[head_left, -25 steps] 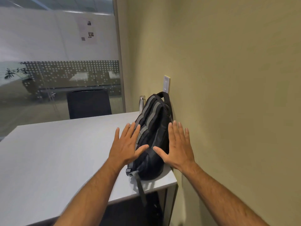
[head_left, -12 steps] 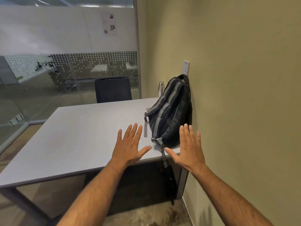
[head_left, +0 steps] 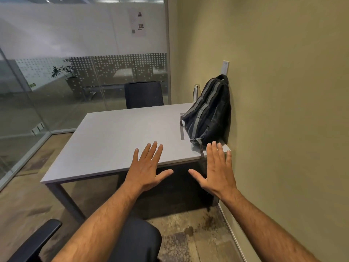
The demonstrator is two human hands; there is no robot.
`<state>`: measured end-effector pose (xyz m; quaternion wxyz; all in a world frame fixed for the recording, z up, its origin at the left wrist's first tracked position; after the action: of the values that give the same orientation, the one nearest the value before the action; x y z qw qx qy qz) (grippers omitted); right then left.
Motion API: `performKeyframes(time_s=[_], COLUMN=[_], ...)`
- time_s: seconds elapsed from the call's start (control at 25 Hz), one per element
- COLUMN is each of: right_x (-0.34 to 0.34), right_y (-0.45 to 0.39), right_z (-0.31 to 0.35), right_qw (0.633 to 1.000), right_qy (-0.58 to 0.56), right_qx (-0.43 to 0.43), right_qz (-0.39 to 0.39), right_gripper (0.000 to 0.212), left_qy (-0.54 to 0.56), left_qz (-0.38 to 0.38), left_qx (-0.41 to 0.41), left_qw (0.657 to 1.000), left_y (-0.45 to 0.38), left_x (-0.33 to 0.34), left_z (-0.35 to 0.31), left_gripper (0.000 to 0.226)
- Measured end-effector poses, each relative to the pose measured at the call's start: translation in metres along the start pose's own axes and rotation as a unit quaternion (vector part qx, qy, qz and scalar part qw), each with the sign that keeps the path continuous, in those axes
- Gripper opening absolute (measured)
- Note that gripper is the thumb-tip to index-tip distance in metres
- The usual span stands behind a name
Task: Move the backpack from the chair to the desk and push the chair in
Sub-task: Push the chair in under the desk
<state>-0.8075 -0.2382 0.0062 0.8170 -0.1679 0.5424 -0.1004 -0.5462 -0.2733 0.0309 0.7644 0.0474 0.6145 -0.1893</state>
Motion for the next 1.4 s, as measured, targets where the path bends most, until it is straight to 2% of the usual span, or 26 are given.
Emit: performKeyframes(time_s=[0.4, 0.72, 0.92, 1.0, 1.12, 1.28, 1.4], right_x=[0.019, 0.048, 0.063, 0.069, 0.079, 0.089, 0.087], right_y=[0.105, 0.177, 0.214, 0.234, 0.268, 0.302, 0.311], right_z=[0.114, 0.261, 0.376, 0.422, 0.482, 0.529, 0.540], right_qw=[0.995, 0.979, 0.961, 0.947, 0.912, 0.866, 0.829], right_qy=[-0.069, -0.122, -0.189, -0.224, -0.263, -0.229, -0.201], right_qx=[-0.072, -0.139, -0.146, -0.136, -0.098, -0.056, -0.004], right_qz=[0.026, 0.087, 0.141, 0.187, 0.299, 0.441, 0.522], right_gripper=[0.113, 0.113, 0.117, 0.118, 0.123, 0.145, 0.133], left_qy=[-0.036, -0.057, -0.054, -0.036, -0.032, -0.013, 0.029], left_qz=[0.023, 0.060, 0.068, 0.080, 0.126, 0.182, 0.211], left_qx=[-0.051, -0.119, -0.137, -0.130, -0.108, -0.103, -0.110], left_qw=[0.998, 0.989, 0.987, 0.988, 0.986, 0.978, 0.971], left_y=[0.160, 0.297, 0.359, 0.382, 0.421, 0.468, 0.491], left_x=[-0.008, -0.002, 0.003, 0.009, 0.023, 0.041, 0.049], left_z=[0.061, 0.171, 0.257, 0.291, 0.336, 0.375, 0.385], left_gripper=[0.108, 0.110, 0.121, 0.123, 0.123, 0.124, 0.116])
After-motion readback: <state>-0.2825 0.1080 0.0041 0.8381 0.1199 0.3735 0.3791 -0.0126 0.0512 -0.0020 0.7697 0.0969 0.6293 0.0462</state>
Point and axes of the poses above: each hand's wrist, its own y-axis away from the middle knuckle, its own x-axis out of the palm, z = x × y, the point moved 1 cm from there along -y, towards the middle knuckle, and after that the axes turned 13 degrees about -y, right-handed, at the moved point
